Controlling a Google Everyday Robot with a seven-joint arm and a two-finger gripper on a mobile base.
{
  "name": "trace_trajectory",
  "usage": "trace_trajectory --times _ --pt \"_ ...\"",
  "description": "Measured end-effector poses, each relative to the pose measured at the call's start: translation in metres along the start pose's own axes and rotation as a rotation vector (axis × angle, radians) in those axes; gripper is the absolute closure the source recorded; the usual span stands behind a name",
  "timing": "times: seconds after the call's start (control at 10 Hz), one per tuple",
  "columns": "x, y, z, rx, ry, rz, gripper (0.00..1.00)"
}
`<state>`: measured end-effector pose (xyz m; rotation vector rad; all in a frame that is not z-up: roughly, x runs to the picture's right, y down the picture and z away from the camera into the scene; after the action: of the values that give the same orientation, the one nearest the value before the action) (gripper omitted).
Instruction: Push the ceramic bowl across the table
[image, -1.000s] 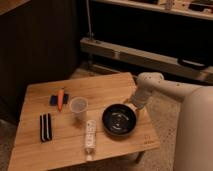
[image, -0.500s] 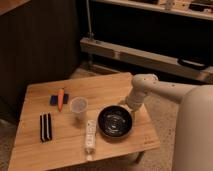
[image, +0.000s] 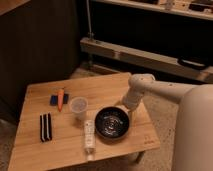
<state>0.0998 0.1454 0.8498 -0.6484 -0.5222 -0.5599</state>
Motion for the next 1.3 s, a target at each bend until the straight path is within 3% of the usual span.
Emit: trace_trajectory --times 0.5,1.3 --pt "-0.056 -0.008 0.016 -0.021 -0.045 -0.125 0.2" --pt "-0.082 -0.026 0.014 -0.01 -0.093 -0.22 0.2"
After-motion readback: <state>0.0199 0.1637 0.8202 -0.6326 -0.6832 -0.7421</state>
